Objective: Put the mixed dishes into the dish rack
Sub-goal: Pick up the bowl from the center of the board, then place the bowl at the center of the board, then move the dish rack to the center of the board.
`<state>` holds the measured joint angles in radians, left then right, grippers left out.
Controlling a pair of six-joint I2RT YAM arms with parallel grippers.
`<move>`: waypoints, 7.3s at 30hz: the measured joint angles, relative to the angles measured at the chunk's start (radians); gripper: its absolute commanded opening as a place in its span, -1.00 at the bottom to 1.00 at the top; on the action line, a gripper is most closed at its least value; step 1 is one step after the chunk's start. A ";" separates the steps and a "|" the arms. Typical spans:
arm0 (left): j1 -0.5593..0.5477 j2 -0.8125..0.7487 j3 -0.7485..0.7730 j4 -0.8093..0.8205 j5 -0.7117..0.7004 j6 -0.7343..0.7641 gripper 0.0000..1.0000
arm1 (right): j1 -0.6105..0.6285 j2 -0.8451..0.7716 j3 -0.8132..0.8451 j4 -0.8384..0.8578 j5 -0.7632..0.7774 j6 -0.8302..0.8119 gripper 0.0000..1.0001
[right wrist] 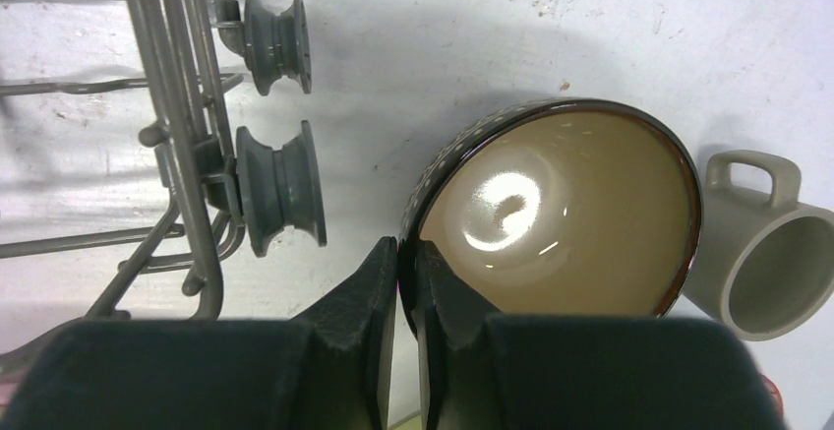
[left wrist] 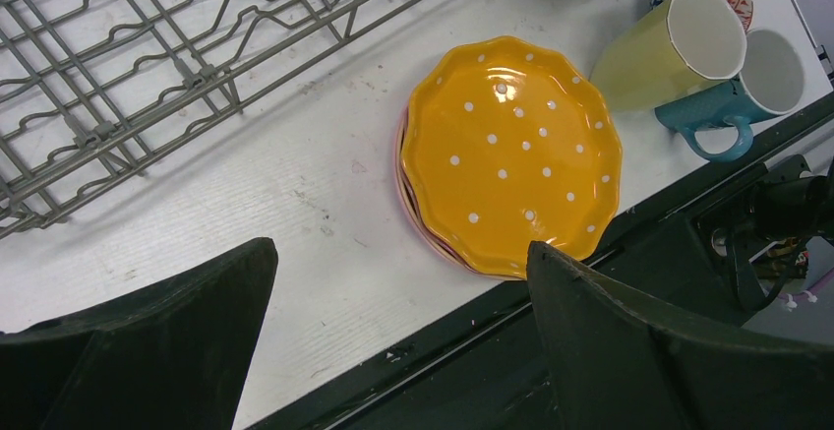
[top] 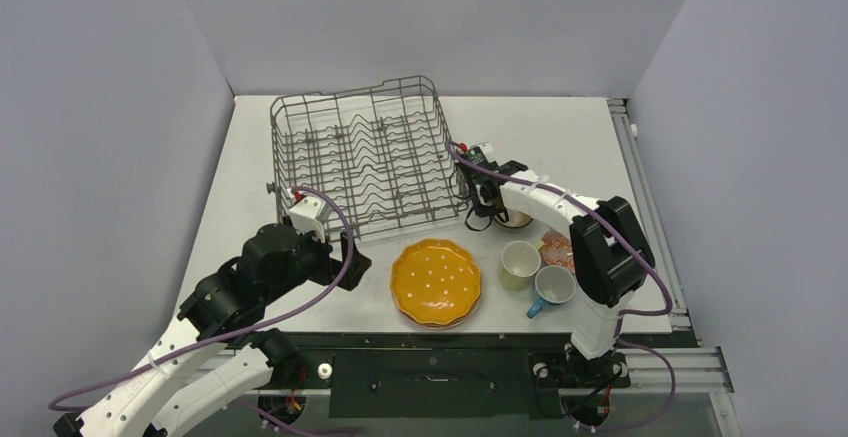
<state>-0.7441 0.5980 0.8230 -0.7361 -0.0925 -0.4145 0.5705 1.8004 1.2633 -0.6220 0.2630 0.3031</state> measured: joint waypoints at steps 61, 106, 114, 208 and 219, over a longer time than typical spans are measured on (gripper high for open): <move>0.056 -0.121 0.000 -0.048 -0.305 -0.097 0.93 | 0.760 -0.256 0.176 -0.230 0.220 0.215 -1.00; 0.183 -0.481 0.021 -0.173 -0.681 -0.253 0.93 | 0.848 0.353 0.584 -0.111 0.076 0.208 -1.00; 0.197 -0.476 0.021 -0.172 -0.664 -0.245 0.93 | 0.843 0.358 0.584 -0.087 0.074 0.214 -1.00; 0.760 0.809 0.362 -0.034 -0.164 0.052 0.58 | 0.928 -0.810 -0.206 0.011 0.294 0.285 -0.18; 0.768 0.920 0.378 0.006 -0.177 0.071 0.27 | 0.930 -0.845 -0.235 0.032 0.275 0.285 -0.25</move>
<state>0.0242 1.5177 1.2007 -0.7303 -0.2699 -0.3431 1.5005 0.9558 1.0279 -0.5900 0.5381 0.5880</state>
